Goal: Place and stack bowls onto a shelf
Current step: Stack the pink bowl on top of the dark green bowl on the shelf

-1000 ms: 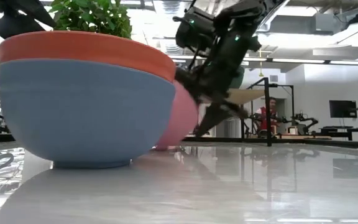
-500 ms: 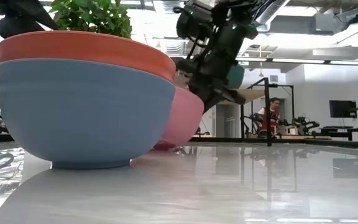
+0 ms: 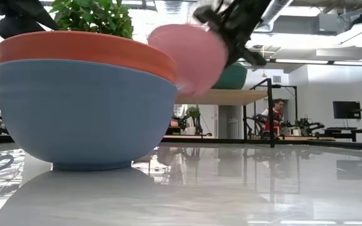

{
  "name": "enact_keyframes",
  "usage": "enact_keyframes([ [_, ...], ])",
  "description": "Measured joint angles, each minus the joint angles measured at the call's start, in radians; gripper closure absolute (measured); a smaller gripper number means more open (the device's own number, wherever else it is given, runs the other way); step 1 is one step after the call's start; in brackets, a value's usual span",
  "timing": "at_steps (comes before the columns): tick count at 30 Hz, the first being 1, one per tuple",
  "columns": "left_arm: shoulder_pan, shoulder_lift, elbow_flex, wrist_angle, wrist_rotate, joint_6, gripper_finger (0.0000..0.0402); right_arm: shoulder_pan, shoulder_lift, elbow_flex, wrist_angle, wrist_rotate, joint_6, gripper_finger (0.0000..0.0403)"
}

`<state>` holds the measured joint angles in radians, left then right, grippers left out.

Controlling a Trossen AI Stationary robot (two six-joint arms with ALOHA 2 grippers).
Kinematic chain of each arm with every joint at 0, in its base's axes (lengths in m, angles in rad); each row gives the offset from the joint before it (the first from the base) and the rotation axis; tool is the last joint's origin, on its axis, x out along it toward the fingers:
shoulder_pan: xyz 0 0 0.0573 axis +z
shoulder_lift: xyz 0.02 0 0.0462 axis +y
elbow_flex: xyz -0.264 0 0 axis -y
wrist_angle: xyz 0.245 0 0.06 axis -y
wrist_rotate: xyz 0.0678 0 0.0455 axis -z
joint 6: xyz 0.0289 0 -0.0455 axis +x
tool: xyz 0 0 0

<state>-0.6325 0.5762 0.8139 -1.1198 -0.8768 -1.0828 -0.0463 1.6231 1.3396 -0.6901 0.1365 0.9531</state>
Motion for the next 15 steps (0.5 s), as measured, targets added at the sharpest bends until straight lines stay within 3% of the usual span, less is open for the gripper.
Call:
enact_keyframes([
  [9, 0.000, -0.001, 0.000, -0.011, -0.002, -0.002, 0.0198, -0.014, -0.227, 0.000, -0.084, 0.074, 0.008, 0.0377],
  [15, 0.000, -0.001, 0.000, -0.011, -0.006, -0.009, 0.0198, -0.132, -0.358, 0.001, -0.115, 0.187, -0.035, 0.0377],
])
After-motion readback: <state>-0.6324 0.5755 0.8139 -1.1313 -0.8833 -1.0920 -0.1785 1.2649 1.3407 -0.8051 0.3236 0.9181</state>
